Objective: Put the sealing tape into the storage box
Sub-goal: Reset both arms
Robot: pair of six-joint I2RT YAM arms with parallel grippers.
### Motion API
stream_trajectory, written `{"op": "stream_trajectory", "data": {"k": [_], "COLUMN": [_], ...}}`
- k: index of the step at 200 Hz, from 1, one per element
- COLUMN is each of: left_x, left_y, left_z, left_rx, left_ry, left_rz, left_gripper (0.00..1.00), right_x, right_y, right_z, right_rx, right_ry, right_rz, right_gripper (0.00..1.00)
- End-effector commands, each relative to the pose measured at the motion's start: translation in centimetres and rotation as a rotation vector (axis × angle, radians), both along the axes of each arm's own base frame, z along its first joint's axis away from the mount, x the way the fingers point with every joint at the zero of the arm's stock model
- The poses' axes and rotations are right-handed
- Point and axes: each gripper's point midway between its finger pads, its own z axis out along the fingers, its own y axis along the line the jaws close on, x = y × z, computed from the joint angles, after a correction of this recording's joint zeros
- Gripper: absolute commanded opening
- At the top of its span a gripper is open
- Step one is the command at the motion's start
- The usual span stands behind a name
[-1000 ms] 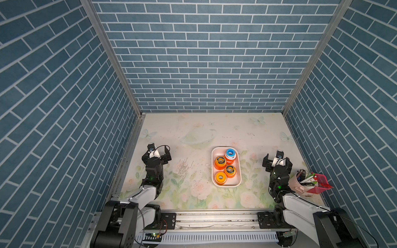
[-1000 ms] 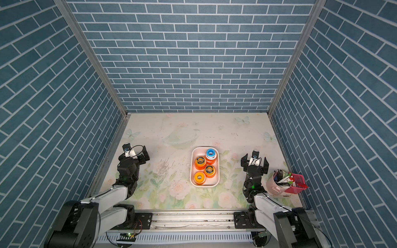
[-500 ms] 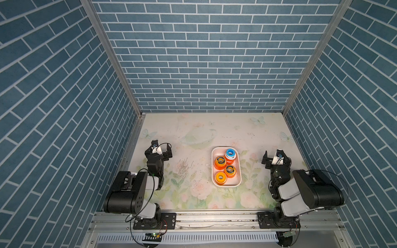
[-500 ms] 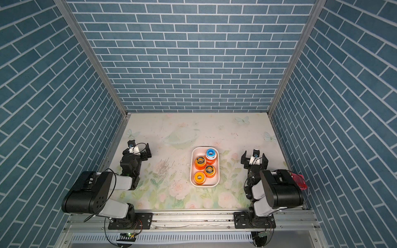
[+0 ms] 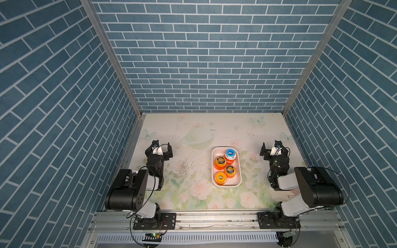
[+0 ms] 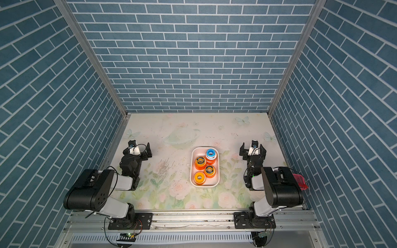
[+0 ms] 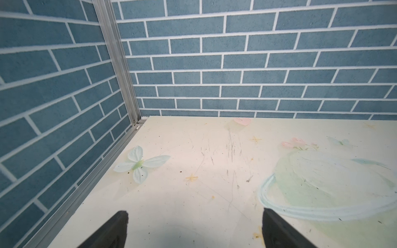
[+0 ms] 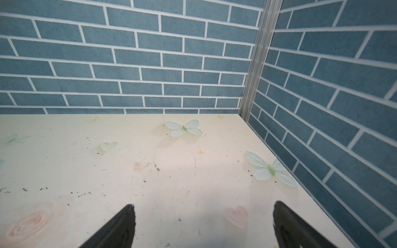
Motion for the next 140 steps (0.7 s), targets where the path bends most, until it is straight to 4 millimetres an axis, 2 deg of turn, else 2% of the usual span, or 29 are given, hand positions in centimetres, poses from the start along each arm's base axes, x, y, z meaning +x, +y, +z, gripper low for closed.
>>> {"op": "stream_trajectory", "data": {"k": [1,140], "left_x": [0.24,0.24], "left_y": [-0.04,-0.04], "left_z": [0.22,0.20], "left_rx": [-0.007,-0.007], "left_ry": [-0.006,-0.006], "left_rz": [-0.007,-0.007], "left_gripper": [1.00,1.00], "right_x": [-0.14,-0.02], "right_y": [0.02,0.03], "right_z": [-0.39,-0.40], "right_rx": [0.014,0.014], "right_ry": [0.015,0.017], "right_rz": [0.005,0.006], "right_gripper": [1.00,1.00]}}
